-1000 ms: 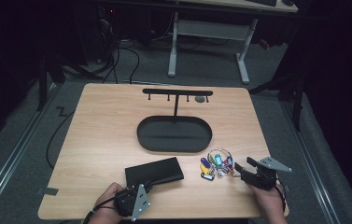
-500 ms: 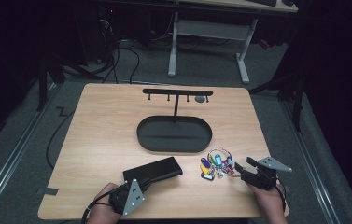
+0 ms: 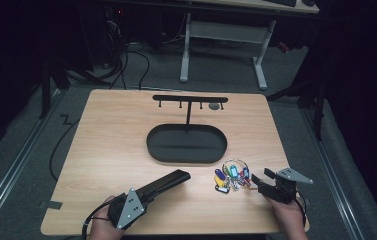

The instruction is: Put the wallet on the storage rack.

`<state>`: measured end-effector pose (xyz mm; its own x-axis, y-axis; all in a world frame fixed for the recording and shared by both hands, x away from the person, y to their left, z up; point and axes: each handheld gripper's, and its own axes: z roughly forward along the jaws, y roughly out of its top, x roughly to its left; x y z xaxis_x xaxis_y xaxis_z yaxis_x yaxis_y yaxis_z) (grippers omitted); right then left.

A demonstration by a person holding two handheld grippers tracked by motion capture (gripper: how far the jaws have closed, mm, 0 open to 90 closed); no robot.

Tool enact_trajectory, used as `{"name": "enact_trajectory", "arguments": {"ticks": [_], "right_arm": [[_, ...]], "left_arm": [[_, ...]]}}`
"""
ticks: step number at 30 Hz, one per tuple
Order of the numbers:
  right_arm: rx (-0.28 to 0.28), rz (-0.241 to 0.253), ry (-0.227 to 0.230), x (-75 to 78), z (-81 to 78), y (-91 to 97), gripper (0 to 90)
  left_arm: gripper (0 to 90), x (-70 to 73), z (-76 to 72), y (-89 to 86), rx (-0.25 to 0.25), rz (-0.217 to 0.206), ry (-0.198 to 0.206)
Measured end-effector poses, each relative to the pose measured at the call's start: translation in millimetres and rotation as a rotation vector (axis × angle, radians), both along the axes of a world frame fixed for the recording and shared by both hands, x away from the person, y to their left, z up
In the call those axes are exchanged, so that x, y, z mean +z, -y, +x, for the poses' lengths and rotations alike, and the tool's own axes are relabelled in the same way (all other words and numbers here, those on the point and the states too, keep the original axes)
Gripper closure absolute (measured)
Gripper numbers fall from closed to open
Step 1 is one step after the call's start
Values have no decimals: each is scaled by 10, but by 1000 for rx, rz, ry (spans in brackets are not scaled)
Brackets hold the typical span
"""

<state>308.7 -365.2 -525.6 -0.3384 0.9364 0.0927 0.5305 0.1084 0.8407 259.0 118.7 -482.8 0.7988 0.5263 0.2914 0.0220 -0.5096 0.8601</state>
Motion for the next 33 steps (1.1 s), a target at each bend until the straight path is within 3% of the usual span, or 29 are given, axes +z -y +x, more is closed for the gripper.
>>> {"name": "enact_trajectory", "arguments": {"ticks": [4, 9, 15, 24, 33], "right_arm": [[-1, 0, 0, 0, 0, 0, 360], [1, -4, -2, 0, 0, -5, 360], [0, -3, -6, 0, 3, -11, 361], [-2, -6, -10, -1, 7, -12, 363], [0, -4, -8, -1, 8, -7, 363]], "left_arm": [[826, 43, -30, -18, -11, -38, -24], [824, 23, 45, -70, 3, -89, -79], [795, -29, 123, -139, 14, -149, -100], [749, -56, 152, -177, 28, -166, -88], [632, -115, 191, -219, 70, -129, -106]]}}
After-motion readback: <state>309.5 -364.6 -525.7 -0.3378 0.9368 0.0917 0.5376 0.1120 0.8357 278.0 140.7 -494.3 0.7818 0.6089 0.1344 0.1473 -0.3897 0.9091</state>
